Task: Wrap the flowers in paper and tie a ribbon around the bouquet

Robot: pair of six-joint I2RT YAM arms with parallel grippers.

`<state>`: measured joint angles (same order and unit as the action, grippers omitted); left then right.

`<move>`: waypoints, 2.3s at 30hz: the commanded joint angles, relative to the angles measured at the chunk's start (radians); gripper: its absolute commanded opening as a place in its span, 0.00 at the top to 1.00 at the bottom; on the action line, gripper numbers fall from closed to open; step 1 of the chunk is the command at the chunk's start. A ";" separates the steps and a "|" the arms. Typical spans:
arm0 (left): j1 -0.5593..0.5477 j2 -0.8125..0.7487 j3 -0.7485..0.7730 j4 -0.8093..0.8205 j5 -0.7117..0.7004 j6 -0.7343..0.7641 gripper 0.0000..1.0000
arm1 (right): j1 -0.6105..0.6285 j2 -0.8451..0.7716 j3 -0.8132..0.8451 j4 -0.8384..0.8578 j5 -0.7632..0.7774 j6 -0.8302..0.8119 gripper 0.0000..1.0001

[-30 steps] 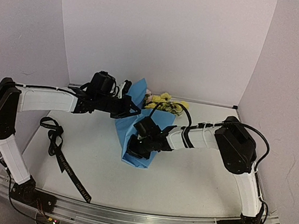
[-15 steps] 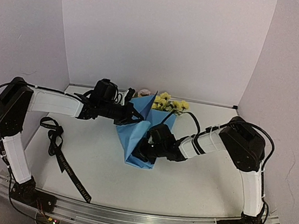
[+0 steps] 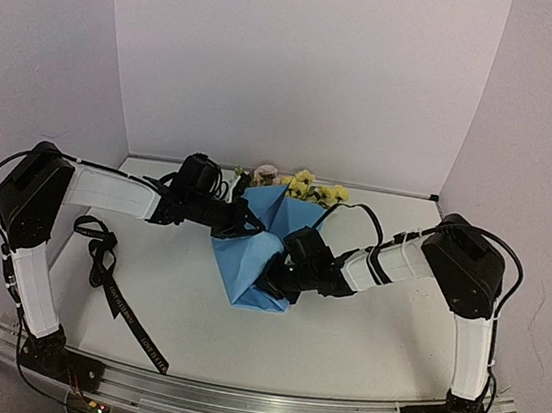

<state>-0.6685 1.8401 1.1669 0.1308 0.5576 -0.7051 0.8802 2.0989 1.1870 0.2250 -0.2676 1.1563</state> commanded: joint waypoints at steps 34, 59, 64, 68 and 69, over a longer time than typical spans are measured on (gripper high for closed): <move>-0.070 -0.100 0.061 0.035 -0.006 -0.022 1.00 | -0.021 0.116 0.074 0.148 -0.158 0.006 0.88; -0.115 0.075 0.179 -0.009 0.096 0.080 0.74 | -0.068 0.156 0.043 0.292 -0.234 0.080 0.88; -0.067 -0.009 0.091 0.040 0.000 0.103 0.58 | -0.069 0.169 0.049 0.295 -0.240 0.089 0.88; -0.001 -0.112 -0.076 0.204 -0.050 0.074 0.52 | -0.069 0.174 0.053 0.295 -0.242 0.094 0.88; 0.014 -0.129 -0.105 0.233 -0.056 0.066 0.51 | -0.069 0.176 0.054 0.295 -0.242 0.096 0.88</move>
<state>-0.7245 1.8307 1.1716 0.2105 0.5744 -0.6290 0.8131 2.2440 1.2274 0.4931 -0.5110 1.2363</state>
